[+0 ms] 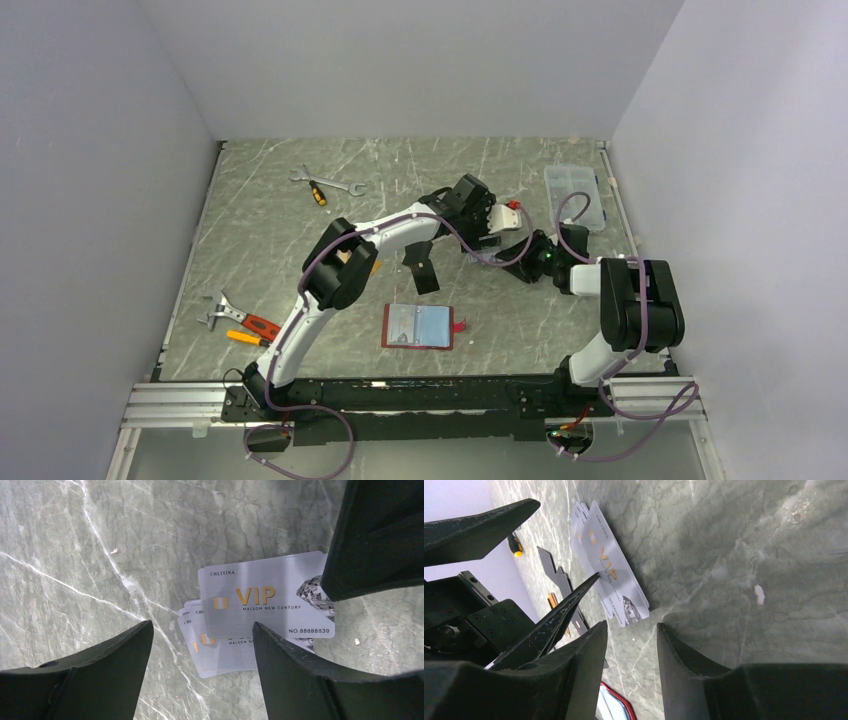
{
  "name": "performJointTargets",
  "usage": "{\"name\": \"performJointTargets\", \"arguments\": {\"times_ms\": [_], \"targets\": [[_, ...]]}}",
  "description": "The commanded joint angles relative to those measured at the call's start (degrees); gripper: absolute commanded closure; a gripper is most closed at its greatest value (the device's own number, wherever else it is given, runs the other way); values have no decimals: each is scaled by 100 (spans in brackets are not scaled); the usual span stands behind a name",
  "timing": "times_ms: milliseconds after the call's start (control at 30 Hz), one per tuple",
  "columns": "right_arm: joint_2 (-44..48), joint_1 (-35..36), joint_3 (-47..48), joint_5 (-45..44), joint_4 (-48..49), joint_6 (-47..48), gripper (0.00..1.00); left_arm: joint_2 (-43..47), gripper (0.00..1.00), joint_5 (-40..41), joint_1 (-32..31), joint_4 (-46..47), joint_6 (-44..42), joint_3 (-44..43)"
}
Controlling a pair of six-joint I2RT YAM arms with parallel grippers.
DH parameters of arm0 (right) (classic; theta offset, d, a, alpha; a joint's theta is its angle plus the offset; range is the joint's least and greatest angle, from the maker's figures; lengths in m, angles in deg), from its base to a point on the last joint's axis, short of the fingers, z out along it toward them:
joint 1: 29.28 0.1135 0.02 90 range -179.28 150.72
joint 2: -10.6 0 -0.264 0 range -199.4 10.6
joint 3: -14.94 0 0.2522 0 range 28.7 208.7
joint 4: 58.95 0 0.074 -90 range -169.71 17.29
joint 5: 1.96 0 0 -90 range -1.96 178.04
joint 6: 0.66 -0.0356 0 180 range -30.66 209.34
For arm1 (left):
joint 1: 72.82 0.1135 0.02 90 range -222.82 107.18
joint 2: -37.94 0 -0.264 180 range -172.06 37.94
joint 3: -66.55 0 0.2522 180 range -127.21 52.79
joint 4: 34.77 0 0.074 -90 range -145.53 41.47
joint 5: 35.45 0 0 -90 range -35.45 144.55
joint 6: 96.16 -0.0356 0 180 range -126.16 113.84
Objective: Put the credit cards into the card holder
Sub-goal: Pick up the credit card from the center of the board.
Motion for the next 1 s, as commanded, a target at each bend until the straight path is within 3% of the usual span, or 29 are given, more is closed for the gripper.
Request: {"name": "performJointTargets", "arguments": {"times_ms": [0,333,667,967], "targets": [[-310,0,-171,-58,-186,-72,57,-44,22,-1,-35,-308,-156,-132],[-667,-4,-273,195,678,-538,71,-2,26,-105,-35,-406,-182,-101],[-617,-11,-421,175,1240,-848,97,192,28,-433,-29,-618,-118,-59],[-482,-26,-648,235,2065,-1217,100,217,31,-722,-25,-927,-153,-83]]}}
